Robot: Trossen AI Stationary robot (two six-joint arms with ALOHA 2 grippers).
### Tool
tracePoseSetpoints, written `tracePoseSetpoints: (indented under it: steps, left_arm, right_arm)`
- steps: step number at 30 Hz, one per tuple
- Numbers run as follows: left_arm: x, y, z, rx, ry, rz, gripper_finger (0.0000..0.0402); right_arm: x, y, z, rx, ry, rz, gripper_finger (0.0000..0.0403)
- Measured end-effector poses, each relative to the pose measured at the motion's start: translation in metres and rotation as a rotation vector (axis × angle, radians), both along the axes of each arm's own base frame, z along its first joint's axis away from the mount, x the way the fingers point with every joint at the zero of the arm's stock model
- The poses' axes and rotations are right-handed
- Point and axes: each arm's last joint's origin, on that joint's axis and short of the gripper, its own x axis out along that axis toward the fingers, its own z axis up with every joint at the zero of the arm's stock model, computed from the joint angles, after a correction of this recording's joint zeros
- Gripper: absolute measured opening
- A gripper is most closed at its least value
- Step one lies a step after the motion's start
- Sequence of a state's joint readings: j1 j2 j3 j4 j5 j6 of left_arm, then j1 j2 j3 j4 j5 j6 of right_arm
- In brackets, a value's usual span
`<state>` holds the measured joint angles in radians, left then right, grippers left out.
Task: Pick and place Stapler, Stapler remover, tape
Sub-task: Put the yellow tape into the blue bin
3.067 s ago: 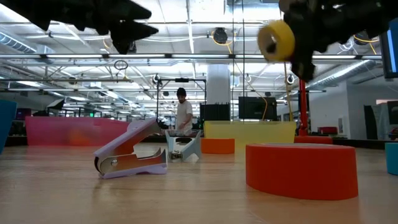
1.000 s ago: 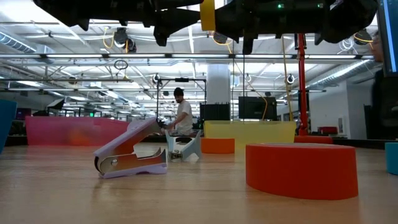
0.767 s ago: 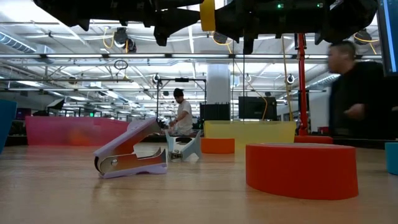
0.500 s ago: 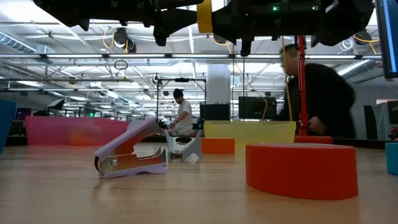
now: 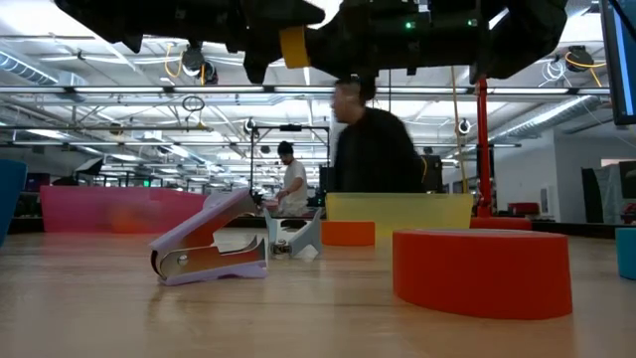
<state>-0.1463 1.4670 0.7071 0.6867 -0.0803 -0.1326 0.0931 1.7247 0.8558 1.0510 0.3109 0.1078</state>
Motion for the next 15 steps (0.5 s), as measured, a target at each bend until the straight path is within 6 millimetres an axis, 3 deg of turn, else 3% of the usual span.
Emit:
tracePoseSetpoints:
  steps: [7, 15]
  left_arm:
    - [0.000, -0.001, -0.006, 0.024, 0.064, -0.036, 0.0043]
    - [-0.006, 0.004, -0.015, 0.009, 0.202, -0.076, 0.0038]
  right_arm:
    - [0.001, 0.001, -0.004, -0.031, 0.059, 0.018, 0.0035]
    - [-0.001, 0.003, -0.015, -0.193, 0.225, 0.109, 0.0118]
